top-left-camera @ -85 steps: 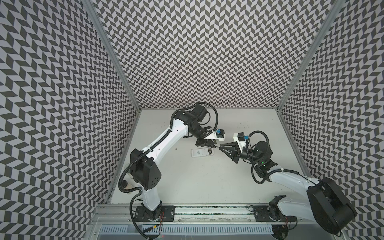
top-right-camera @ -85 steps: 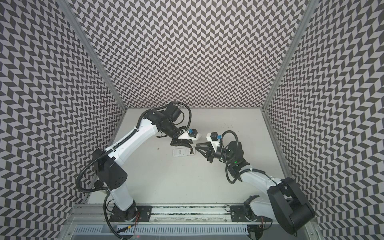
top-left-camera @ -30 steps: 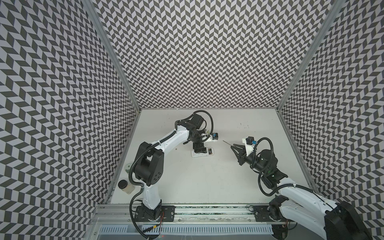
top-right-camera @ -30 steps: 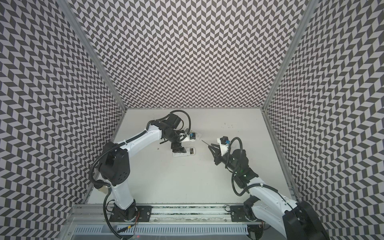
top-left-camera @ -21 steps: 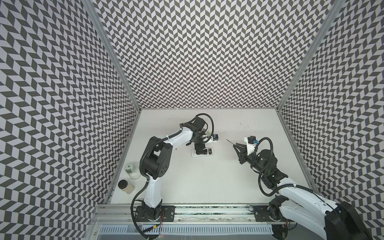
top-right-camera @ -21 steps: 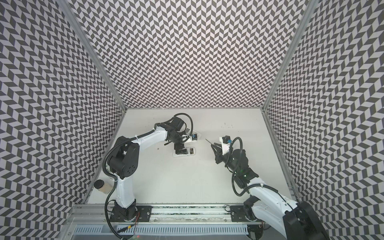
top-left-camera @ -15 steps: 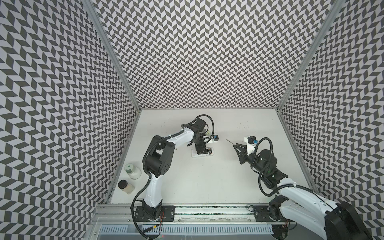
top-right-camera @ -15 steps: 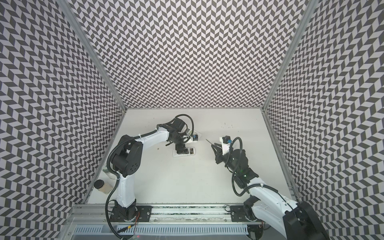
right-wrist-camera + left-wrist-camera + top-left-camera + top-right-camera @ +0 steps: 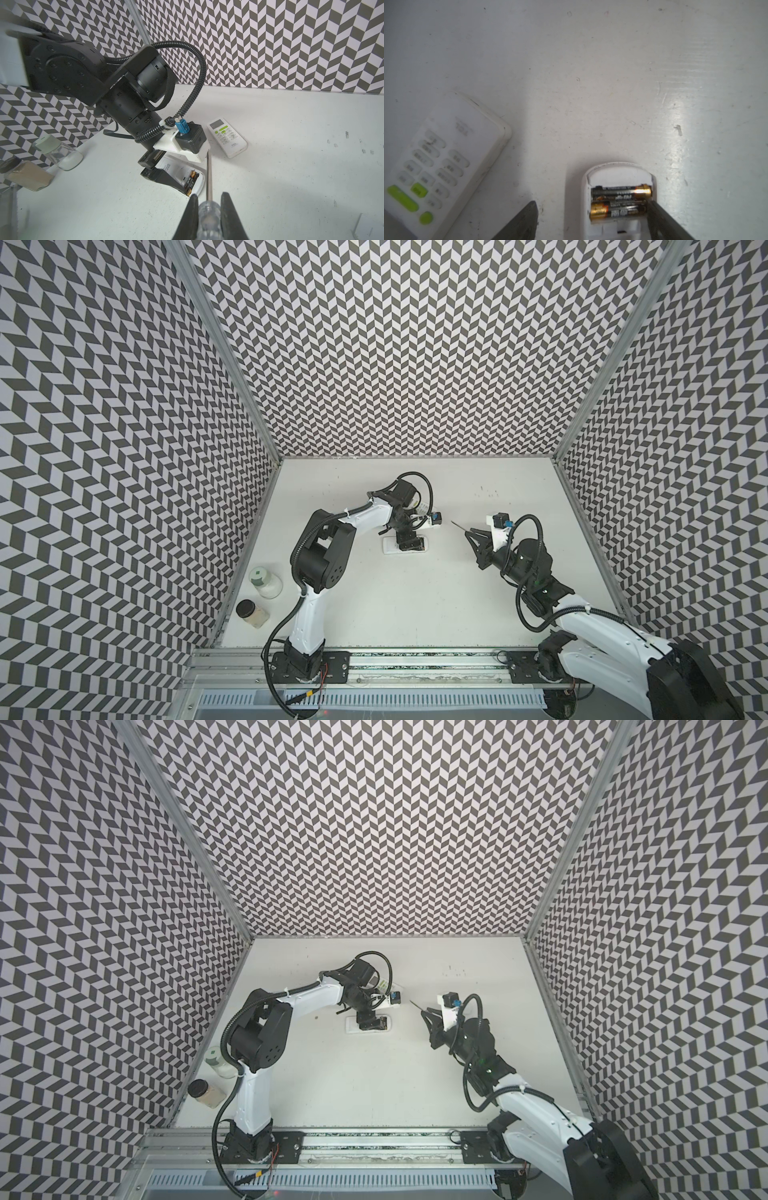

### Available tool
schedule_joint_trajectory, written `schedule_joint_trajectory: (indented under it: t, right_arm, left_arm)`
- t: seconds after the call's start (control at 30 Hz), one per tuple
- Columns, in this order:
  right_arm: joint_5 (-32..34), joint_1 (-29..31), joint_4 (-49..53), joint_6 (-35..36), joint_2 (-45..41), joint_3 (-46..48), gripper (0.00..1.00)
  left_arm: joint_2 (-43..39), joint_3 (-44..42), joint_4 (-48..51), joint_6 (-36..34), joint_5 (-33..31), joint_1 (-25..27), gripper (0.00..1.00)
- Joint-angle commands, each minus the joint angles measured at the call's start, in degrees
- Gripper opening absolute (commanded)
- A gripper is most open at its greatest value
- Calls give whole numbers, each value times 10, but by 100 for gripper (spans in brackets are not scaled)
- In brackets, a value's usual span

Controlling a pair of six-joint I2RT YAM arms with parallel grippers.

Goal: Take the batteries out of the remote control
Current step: 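Grasp the opened white remote near its battery end with the left gripper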

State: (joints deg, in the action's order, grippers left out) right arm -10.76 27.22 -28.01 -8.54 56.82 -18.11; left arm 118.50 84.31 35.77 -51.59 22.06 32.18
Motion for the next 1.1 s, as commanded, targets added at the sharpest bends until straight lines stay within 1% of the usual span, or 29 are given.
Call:
schedule_joint_trajectory:
  t: [0.0, 0.1, 0.2, 0.3, 0.4, 0.47, 0.57, 0.67, 0.77, 0.83, 0.9, 1.0, 1.07]
  right_arm:
    - [-15, -1, -49, -2, 3, 0, 0]
    - [-17, -1, -17, 13, 7, -15, 0]
    - [-25, -1, -47, 0, 12, -4, 0]
    - [-30, -1, -18, 21, 12, -17, 0]
    - [-27, -1, -40, 7, 10, -3, 0]
    - [-36, -1, -50, 9, 12, -1, 0]
    - [-26, -1, -19, 20, 8, -13, 0]
    - [-31, -1, -50, 6, 11, 1, 0]
    - [-34, -1, -18, 24, 11, -15, 0]
    - [-26, -1, -23, 19, 10, -10, 0]
    - [-30, -1, -46, 9, 12, -1, 0]
    - [-32, -1, -21, 24, 13, -13, 0]
    - [-31, -1, -25, 21, 11, -9, 0]
  left_arm:
    - [-4, -23, 50, -5, 24, 0, 88]
    - [-14, -28, 53, -5, 11, -1, 90]
    - [-25, -22, 54, -3, 10, -4, 91]
    - [-29, -1, 71, -2, 19, -5, 91]
    - [-33, 5, 76, -11, 28, -5, 92]
    - [-31, 10, 79, -16, 26, -5, 92]
    - [-27, 16, 83, -18, 18, -5, 92]
    - [-28, 24, 87, -22, 13, -7, 92]
    - [-27, 50, 105, -23, 9, -10, 91]
    - [-28, 58, 106, -28, 7, -12, 90]
    - [-26, 63, 106, -34, 5, -14, 90]
    - [-16, 67, 114, -39, 0, -13, 90]
    - [-13, 60, 110, -45, 4, -13, 92]
